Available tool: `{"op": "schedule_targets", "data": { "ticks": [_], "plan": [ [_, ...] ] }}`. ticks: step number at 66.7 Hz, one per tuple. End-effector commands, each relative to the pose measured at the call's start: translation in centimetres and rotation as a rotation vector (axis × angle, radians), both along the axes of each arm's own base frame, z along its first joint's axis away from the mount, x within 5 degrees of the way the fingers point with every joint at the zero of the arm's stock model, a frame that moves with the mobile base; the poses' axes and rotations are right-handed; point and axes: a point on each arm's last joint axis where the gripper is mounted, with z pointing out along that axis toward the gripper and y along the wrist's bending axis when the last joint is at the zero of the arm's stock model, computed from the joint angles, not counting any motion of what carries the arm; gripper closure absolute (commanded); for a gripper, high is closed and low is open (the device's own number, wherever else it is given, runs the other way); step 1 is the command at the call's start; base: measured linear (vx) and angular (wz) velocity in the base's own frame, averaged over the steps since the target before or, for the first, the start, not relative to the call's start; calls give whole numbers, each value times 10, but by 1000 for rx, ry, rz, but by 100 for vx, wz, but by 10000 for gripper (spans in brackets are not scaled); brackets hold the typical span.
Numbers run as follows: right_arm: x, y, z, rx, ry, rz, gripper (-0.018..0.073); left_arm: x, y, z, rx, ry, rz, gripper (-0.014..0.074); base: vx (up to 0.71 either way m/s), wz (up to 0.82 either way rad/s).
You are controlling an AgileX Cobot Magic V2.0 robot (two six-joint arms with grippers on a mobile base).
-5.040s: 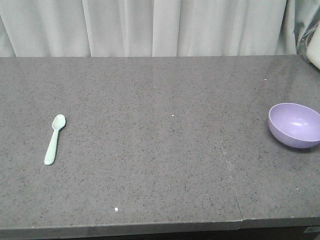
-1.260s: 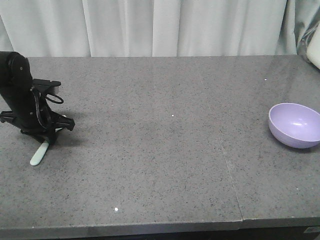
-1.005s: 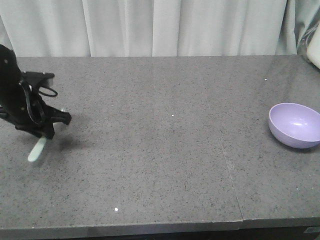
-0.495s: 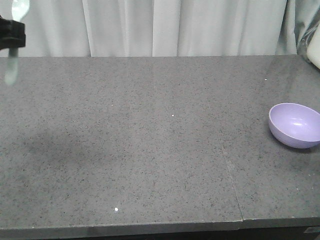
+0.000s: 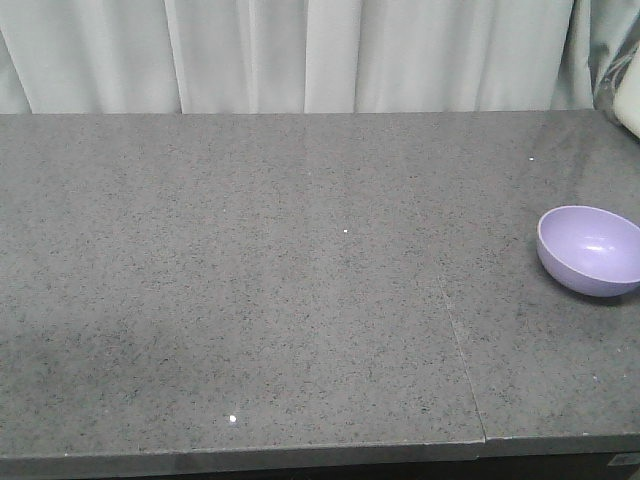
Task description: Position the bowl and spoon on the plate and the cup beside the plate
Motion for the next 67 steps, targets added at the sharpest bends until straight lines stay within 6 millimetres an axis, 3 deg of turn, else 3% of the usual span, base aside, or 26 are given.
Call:
{"op": "schedule_targets", "data": {
  "ticks": [1,14,42,67],
  "plan": [
    [4,-13,6,48,-93,15,-24,-5,-1,14,-30,-84,-1,603,0,0],
    [29,-20,-24,137,-80,89,-24,-5,-1,13,-29,-78,-2,603,0,0],
    [64,-34,-86,245,1,123,-24,-5,-1,13,-29,-78,-2,603,0,0],
    [94,-9,-118,188,57,204,-24,-5,-1,13,-27,-70,-4,603,0,0]
  ]
}}
